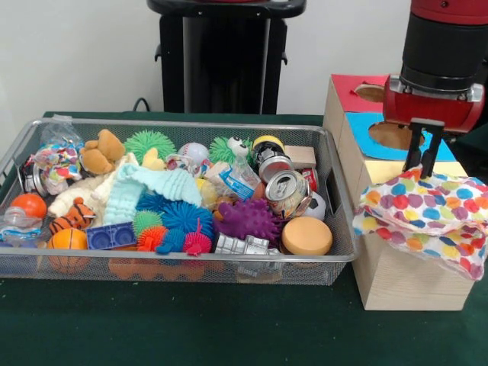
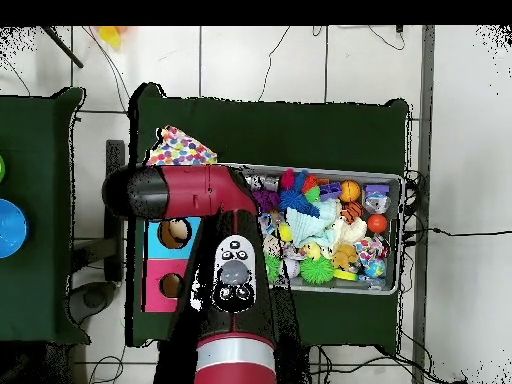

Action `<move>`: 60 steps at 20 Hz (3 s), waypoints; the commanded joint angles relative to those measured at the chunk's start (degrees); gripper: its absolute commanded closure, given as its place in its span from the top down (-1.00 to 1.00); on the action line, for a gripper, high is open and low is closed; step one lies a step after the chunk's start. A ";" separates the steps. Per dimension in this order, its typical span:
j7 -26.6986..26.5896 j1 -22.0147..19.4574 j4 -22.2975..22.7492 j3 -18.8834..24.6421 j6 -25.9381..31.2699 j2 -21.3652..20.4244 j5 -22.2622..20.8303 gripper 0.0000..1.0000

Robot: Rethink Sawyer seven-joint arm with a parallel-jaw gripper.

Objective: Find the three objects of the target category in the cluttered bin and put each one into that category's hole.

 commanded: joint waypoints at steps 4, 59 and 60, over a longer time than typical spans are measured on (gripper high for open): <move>10.52 0.67 4.05 0.48 0.67 2.08 1.91 -1.00; 8.91 1.03 -3.17 -1.19 -4.82 10.84 2.24 1.00; 8.98 1.05 -3.18 -1.19 -4.97 10.91 2.28 1.00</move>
